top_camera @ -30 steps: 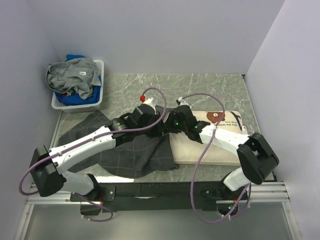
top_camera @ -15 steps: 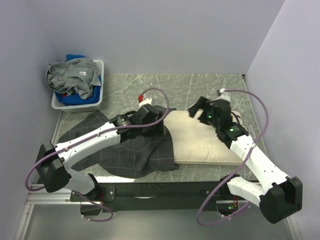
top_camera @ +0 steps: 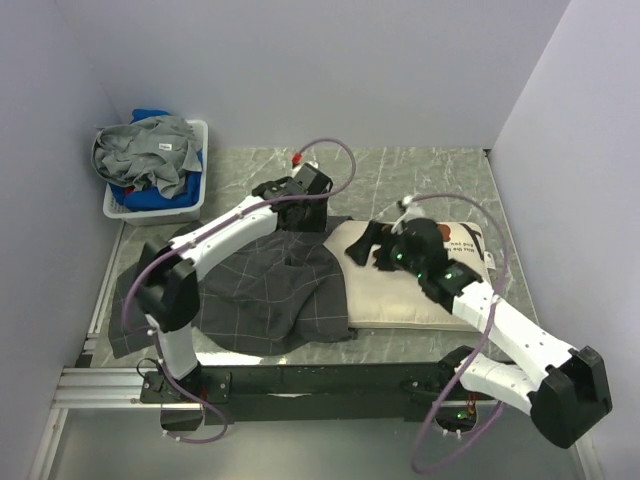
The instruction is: Put the pillow into the pillowcase
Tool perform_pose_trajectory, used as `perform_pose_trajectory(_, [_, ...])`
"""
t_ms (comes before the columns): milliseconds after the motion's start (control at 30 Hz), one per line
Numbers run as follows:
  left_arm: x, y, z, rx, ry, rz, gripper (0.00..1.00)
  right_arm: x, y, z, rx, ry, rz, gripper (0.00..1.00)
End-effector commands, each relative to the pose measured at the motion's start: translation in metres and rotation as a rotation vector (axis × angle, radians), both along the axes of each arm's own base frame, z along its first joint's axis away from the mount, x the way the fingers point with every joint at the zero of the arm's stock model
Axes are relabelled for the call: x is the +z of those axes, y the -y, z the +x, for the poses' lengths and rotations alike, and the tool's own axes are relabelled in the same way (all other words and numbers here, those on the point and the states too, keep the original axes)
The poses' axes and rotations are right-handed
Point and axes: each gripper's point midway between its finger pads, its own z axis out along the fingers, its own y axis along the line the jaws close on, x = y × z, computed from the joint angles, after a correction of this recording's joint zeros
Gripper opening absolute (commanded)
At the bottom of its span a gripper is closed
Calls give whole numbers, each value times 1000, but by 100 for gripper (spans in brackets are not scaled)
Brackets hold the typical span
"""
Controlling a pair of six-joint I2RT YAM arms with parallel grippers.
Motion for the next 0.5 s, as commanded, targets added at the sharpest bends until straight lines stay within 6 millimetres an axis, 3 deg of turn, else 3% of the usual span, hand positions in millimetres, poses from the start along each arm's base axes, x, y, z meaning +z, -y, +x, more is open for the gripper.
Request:
perform_pose_trajectory(0, [-22,20,-15,-162,-95,-28,68,-4,-44,-21,133,50,77,93])
perform_pose_trajectory(100, [-28,28,-15,-189,-114,-57,69,-19,-73,-39,234,34,82,91])
perform_pose_trajectory(167, [-34,29,-15,-190,-127,-56,68,-28,-82,-44,243,20,55,89])
perform_pose_trajectory(267, [-41,30,-16,-193,-146,-45,57,-50,-90,-59,270,-28,23,59])
perform_pose_trajectory(300, [-44,30,-16,-193,-152,-45,52,-47,-91,-63,272,-21,42,37])
perform_pose_trajectory(367, [-47,31,-17,-198,-157,-46,38,-55,-91,-79,282,-32,39,25])
perform_pose_trajectory(400, [-47,31,-17,-197,-157,-45,31,-48,-89,-83,278,-15,54,17])
perform_pose_trajectory(433, [-47,31,-17,-199,-157,-46,22,-56,-88,-94,293,-26,43,15])
perform_pose_trajectory(467, [-47,31,-16,-197,-159,-43,19,-59,-84,-99,283,-38,41,14])
